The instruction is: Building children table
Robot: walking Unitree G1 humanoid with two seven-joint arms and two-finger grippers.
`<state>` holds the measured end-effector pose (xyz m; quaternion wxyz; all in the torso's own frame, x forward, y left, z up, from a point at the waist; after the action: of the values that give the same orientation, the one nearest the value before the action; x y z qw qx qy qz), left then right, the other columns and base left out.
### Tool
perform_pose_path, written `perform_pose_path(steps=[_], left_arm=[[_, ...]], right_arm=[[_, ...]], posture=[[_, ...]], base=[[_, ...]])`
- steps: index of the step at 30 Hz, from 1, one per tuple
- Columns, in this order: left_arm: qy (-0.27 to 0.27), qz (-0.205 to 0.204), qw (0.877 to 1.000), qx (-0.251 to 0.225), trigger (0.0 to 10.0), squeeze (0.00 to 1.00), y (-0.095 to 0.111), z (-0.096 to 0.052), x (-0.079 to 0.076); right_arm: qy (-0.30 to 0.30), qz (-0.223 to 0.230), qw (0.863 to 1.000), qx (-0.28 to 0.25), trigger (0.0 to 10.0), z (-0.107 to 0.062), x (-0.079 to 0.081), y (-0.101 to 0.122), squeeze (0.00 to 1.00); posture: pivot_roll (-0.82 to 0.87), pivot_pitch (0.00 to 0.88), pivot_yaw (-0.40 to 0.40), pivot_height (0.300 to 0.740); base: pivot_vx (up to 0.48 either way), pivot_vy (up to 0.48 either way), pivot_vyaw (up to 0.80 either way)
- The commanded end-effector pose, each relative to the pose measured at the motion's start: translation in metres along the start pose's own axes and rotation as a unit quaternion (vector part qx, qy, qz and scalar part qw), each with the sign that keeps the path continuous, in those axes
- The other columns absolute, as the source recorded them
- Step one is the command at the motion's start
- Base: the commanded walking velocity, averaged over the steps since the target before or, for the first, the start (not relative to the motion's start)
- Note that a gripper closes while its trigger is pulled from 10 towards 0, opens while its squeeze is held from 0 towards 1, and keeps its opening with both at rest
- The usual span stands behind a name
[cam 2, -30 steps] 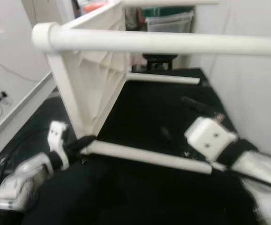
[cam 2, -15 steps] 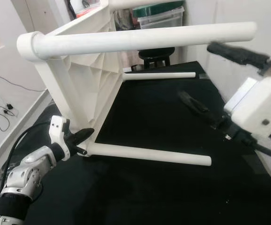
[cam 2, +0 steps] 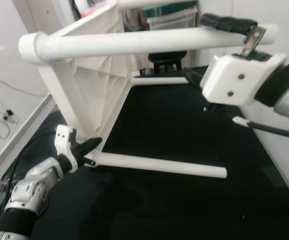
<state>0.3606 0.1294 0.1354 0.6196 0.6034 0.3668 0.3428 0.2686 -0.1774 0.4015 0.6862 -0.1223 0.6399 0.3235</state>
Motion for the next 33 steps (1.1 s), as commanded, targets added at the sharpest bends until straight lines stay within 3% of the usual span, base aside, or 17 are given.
perform_pose_path(steps=[1,3,10,13,14,15,16,24,33], left_arm=[[0.024,-0.011,1.0,-0.001,10.0,0.0,-0.004,-0.006,0.008],[0.024,-0.011,1.0,-0.001,10.0,0.0,-0.004,-0.006,0.008],[0.044,-0.029,0.999,-0.009,10.0,0.0,-0.005,-0.009,0.013],[0.047,-0.034,0.998,-0.007,10.0,0.0,-0.007,-0.009,0.014],[0.048,-0.034,0.998,-0.005,10.0,0.0,-0.009,-0.009,0.014],[0.048,-0.034,0.998,-0.005,10.0,0.0,-0.009,-0.009,0.014],[0.052,-0.035,0.998,-0.003,10.0,0.0,-0.01,-0.009,0.015],[0.094,-0.063,0.993,0.018,10.0,0.0,-0.02,-0.012,0.034],[0.095,-0.079,0.992,0.02,10.0,0.0,-0.017,-0.008,0.038]], right_arm=[[0.022,-0.017,1.0,-0.005,10.0,0.007,0.008,0.004,0.0],[0.022,-0.017,1.0,-0.005,10.0,0.007,0.008,0.004,0.0],[-0.017,-0.068,0.998,0.006,10.0,0.026,-0.014,0.001,0.0],[-0.022,-0.078,0.997,0.005,9.6,0.03,-0.02,0.001,0.0],[-0.022,-0.08,0.997,0.006,1.6,0.031,-0.021,0.001,0.0],[-0.022,-0.08,0.997,0.006,1.6,0.031,-0.021,0.001,0.0],[-0.019,-0.082,0.996,0.008,0.0,0.032,-0.022,0.001,0.0],[0.01,-0.078,0.997,0.022,0.0,0.033,-0.015,-0.007,0.0],[0.02,-0.068,0.997,0.032,0.0,0.035,-0.009,-0.013,0.0]], posture=[[-0.29,0.007,0.119,0.74],[-0.29,0.007,0.119,0.74],[-0.3,0.013,0.096,0.74],[-0.31,0.015,0.093,0.74],[-0.31,0.016,0.088,0.74],[-0.31,0.016,0.088,0.74],[-0.31,0.017,0.084,0.74],[-0.32,0.02,0.064,0.74],[-0.32,0.02,0.053,0.74]], base=[[0.0,0.0,0.0],[0.0,0.0,0.0],[0.0,0.0,0.0],[0.0,0.0,0.0],[0.0,0.0,0.0],[0.0,0.0,0.0],[0.0,0.0,0.0],[0.0,0.0,0.0],[0.0,0.0,0.0]])
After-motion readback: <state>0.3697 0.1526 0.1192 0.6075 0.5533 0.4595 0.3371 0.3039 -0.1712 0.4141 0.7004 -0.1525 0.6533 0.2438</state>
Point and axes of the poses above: a point about 5 cm out from each wrist's last joint towards the gripper, its own z axis pointing out of the wrist towards the gripper, its own y axis along the axis of the wrist's last joint, x = y × z, the point moved 4 cm from there along z, pointing out of the wrist towards the gripper, and after that the axes turned 11 degrees about z, right-handed, at the moved point
